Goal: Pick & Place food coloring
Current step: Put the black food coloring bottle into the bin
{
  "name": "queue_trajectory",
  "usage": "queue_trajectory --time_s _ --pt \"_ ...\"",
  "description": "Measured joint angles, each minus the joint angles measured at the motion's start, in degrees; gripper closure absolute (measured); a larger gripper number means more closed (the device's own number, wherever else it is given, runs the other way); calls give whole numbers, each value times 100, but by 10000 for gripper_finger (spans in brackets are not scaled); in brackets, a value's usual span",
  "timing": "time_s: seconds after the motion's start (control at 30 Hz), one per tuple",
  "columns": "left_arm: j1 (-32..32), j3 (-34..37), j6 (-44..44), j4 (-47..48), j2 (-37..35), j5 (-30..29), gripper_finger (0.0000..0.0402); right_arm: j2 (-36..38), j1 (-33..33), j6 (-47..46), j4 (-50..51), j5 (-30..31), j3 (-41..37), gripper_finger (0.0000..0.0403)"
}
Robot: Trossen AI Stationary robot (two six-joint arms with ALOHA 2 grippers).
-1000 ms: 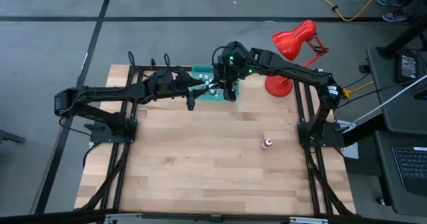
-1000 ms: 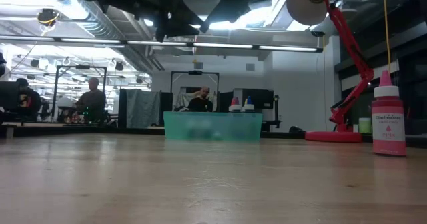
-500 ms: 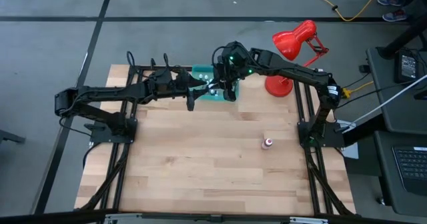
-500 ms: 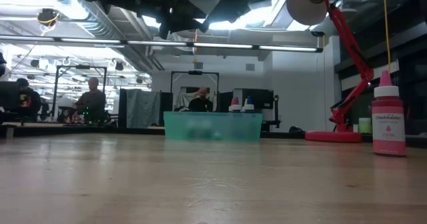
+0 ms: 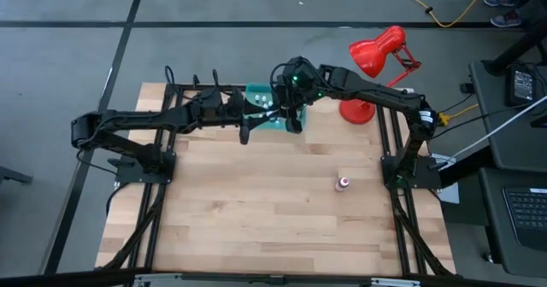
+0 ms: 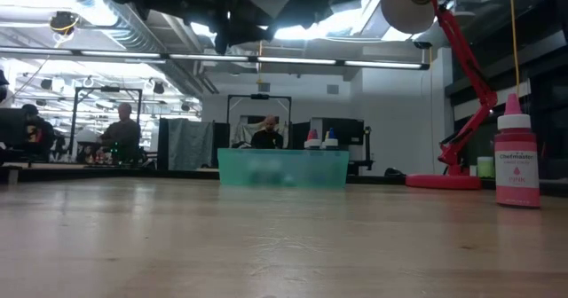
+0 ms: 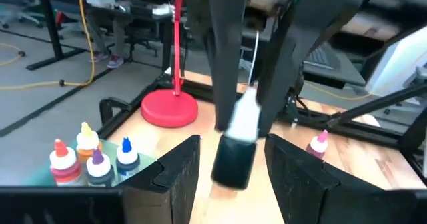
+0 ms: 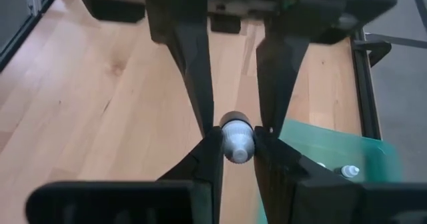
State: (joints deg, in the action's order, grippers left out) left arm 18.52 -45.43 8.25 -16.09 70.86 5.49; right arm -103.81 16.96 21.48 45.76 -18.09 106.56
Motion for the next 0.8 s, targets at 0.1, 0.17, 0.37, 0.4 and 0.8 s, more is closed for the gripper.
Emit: queue_trajectory --time_s 0.1,0.17,0.37,0.4,0.8 --pt "1 0 11 30 80 65 237 0 -6 -82 -17 -27 0 331" --pt "2 0 13 10 107 115 237 2 -3 -152 -17 -26 0 334" --pt "2 0 34 -40 115 91 238 2 -6 -184 -15 -24 0 330" --pt "2 -5 51 -37 115 88 238 2 -6 -184 -15 -26 0 329" --pt "1 -17 149 -40 115 266 323 2 -3 -192 -65 -19 0 315"
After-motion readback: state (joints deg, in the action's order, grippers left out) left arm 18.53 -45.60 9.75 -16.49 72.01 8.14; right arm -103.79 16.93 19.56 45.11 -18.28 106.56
